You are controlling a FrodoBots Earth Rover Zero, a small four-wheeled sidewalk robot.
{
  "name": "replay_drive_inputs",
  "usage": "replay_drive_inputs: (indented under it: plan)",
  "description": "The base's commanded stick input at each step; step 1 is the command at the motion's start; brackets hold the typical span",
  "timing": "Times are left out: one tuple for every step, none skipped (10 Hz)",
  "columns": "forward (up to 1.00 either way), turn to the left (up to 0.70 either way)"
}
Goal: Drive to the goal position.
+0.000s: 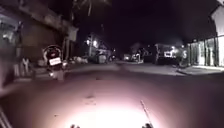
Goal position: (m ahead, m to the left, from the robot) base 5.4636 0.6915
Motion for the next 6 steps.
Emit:
replay_drive_inputs:
  plan:
    - [0.85,-0.14]
    - [0.85,-0.34]
    - [0.85,-0.24]
    - [0.85,-0.03]
    - [0.85,0.0]
    - [0.85,0.0]
